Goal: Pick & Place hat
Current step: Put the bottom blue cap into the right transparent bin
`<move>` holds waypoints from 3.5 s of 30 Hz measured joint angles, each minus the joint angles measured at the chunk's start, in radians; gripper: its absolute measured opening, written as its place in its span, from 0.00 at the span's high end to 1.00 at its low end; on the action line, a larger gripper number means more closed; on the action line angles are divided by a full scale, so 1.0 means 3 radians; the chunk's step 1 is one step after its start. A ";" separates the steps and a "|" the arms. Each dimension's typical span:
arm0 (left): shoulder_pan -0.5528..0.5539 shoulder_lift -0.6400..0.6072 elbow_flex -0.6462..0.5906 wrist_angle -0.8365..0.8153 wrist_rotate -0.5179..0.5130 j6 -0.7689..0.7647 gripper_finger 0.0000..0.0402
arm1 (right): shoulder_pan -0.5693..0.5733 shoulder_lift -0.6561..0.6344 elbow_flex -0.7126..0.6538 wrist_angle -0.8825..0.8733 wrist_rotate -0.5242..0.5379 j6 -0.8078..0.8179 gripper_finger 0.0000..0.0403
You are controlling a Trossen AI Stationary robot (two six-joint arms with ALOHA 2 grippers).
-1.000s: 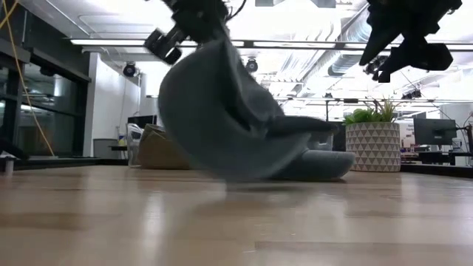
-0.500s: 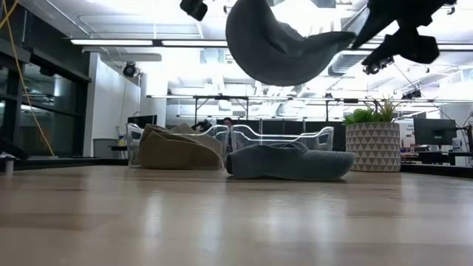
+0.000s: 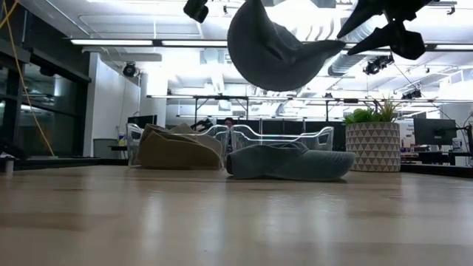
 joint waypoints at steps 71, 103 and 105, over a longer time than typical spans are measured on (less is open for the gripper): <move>-0.0006 0.0000 0.0000 0.0835 -0.0555 0.0527 1.00 | -0.1122 0.0145 0.0000 0.1086 -0.0421 -0.0500 0.29; -0.0004 0.0000 0.0000 0.0959 -0.0569 0.0559 1.00 | -0.1120 0.0145 0.0000 0.1130 -0.0616 -0.0573 0.61; -0.0004 0.0000 0.0000 0.0961 -0.0569 0.0559 1.00 | -0.1120 0.0145 0.0000 0.1128 -0.0614 -0.0573 0.63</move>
